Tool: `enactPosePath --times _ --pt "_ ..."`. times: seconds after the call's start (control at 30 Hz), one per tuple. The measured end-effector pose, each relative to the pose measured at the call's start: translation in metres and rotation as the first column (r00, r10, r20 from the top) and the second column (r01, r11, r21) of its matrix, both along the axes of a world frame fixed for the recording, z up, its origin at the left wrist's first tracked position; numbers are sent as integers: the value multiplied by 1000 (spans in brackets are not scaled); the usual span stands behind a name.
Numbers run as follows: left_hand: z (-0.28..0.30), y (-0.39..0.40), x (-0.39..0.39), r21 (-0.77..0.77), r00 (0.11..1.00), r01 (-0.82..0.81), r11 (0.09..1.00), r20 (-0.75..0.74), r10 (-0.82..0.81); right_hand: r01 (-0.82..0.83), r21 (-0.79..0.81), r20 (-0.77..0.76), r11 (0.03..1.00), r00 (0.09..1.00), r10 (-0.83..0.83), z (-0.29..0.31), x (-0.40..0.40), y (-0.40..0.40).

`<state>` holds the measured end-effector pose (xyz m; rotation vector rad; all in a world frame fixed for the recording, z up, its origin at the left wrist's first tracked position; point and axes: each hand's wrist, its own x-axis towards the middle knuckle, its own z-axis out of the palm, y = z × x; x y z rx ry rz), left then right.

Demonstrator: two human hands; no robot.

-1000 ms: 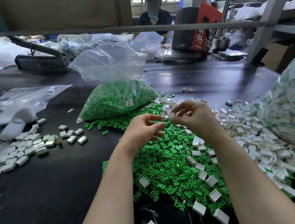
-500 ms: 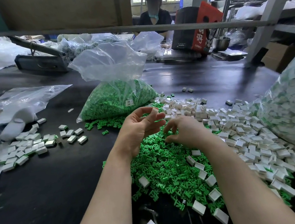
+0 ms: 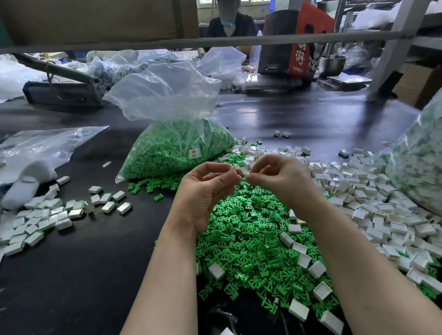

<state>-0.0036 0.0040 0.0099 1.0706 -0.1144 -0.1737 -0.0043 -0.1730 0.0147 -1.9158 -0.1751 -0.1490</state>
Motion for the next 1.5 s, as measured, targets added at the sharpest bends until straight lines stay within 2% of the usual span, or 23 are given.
enactPosePath --times 0.07,0.17,0.27,0.33,0.47,0.6,0.73,0.97,1.1,1.27,1.5 --pt "0 0 1 -24 1000 -19 1000 -18 18 -19 234 -14 972 1000 23 4 0 -2" --pt "-1 -1 2 -89 998 -30 996 -52 26 -54 464 -31 884 997 77 8 0 -2" --pt "-2 -1 3 -135 998 -22 991 -66 13 -71 614 -49 786 991 127 8 1 -1" --pt "-3 0 4 -155 998 -16 988 -68 5 -76 647 -63 759 986 153 9 1 1" --pt "-3 -2 5 -168 996 -30 985 -90 15 -55 643 -102 764 982 156 7 1 7" --pt "-4 -3 4 -115 994 -56 992 -103 44 -36 614 -113 789 985 134 6 1 9" --pt "-2 -4 2 -97 996 -47 994 -80 39 -1 493 -65 870 997 38 6 -1 9" --pt "-1 -4 1 -182 997 -50 982 -63 39 -26 338 50 941 999 10 9 -5 14" --pt "-1 -3 1 -130 998 -62 990 -42 57 11 337 91 942 995 -44 10 -5 15" --pt "-1 -5 0 -62 997 -71 996 20 73 -43 390 138 920 990 -12 12 -6 15" --pt "0 -5 -2 45 992 -118 992 49 116 -69 313 159 947 987 20 10 -5 16"
